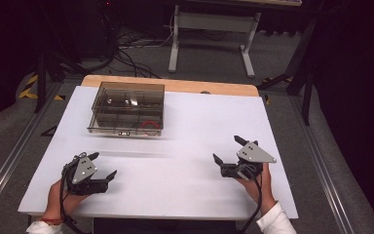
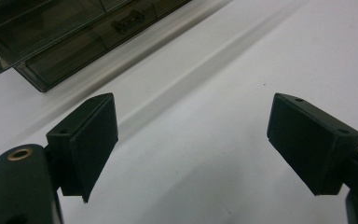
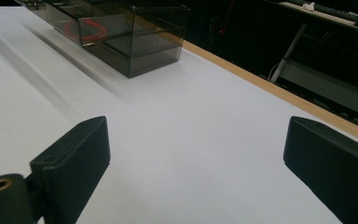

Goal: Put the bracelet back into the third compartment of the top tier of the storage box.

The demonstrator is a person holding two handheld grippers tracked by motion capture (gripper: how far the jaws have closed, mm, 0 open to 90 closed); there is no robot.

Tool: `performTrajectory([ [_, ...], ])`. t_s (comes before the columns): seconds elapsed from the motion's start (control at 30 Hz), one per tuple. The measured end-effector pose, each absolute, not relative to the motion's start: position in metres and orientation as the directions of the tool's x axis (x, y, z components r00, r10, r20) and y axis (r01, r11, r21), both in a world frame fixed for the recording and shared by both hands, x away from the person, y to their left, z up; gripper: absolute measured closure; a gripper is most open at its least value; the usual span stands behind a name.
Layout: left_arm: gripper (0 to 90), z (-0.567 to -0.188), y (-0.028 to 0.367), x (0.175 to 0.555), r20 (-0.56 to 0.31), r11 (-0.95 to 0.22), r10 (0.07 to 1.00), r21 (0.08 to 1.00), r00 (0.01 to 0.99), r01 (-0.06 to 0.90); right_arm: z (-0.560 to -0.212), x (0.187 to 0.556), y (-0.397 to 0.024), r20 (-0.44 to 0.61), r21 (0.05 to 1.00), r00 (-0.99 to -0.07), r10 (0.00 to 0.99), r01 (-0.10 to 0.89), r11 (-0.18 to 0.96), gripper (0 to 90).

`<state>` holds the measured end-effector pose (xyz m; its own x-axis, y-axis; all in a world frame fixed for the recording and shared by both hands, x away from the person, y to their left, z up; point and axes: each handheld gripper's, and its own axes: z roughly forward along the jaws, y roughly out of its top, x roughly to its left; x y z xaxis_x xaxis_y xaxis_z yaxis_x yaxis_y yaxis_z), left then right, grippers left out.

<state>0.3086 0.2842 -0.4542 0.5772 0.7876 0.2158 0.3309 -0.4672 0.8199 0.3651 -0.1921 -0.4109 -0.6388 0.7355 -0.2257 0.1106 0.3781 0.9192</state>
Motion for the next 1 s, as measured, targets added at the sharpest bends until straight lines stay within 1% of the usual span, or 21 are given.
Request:
performTrajectory([
  [0.2,18.7,-0.453,0.286,0.309,0.203,-0.454,0.791,0.827,0.577,0.331,-0.419,0.359,-0.199,-0.204,0.925,-0.646,0.736,0.118,0.361,10.9],
  [0.3,21.0,-0.454,0.287,0.311,0.198,-0.454,0.789,0.825,0.582,0.335,-0.423,0.354,-0.202,-0.208,0.924,-0.647,0.734,0.117,0.364,12.1],
  [0.5,26.4,-0.454,0.290,0.310,0.193,-0.445,0.796,0.829,0.573,0.338,-0.430,0.347,-0.208,-0.196,0.928,-0.648,0.736,0.120,0.353,12.3],
  [0.6,26.6,-0.454,0.292,0.311,0.197,-0.435,0.809,0.835,0.554,0.338,-0.432,0.343,-0.209,-0.194,0.930,-0.652,0.733,0.115,0.348,12.3],
  [0.63,28.4,-0.453,0.293,0.311,0.191,-0.427,0.811,0.840,0.553,0.336,-0.433,0.341,-0.209,-0.196,0.930,-0.654,0.731,0.113,0.349,12.3],
  [0.73,37.4,-0.452,0.293,0.310,0.197,-0.428,0.811,0.842,0.551,0.329,-0.436,0.337,-0.208,-0.198,0.930,-0.656,0.728,0.110,0.352,12.3],
  [0.83,50.1,-0.451,0.291,0.307,0.213,-0.439,0.804,0.842,0.555,0.313,-0.437,0.334,-0.208,-0.207,0.926,-0.661,0.721,0.105,0.362,12.2],
  [0.87,56.4,-0.451,0.291,0.307,0.213,-0.439,0.803,0.843,0.556,0.311,-0.438,0.332,-0.209,-0.201,0.928,-0.661,0.722,0.107,0.357,12.2],
  [0.9,58.4,-0.451,0.290,0.306,0.221,-0.443,0.803,0.843,0.553,0.306,-0.438,0.332,-0.209,-0.198,0.928,-0.662,0.723,0.110,0.355,12.3],
  [0.93,62.6,-0.451,0.290,0.306,0.223,-0.444,0.803,0.843,0.552,0.305,-0.438,0.331,-0.209,-0.192,0.930,-0.663,0.724,0.114,0.351,12.2],
  [1.0,73.3,-0.450,0.292,0.306,0.227,-0.450,0.797,0.841,0.560,0.300,-0.439,0.331,-0.208,-0.180,0.933,-0.665,0.725,0.119,0.341,12.2],
])
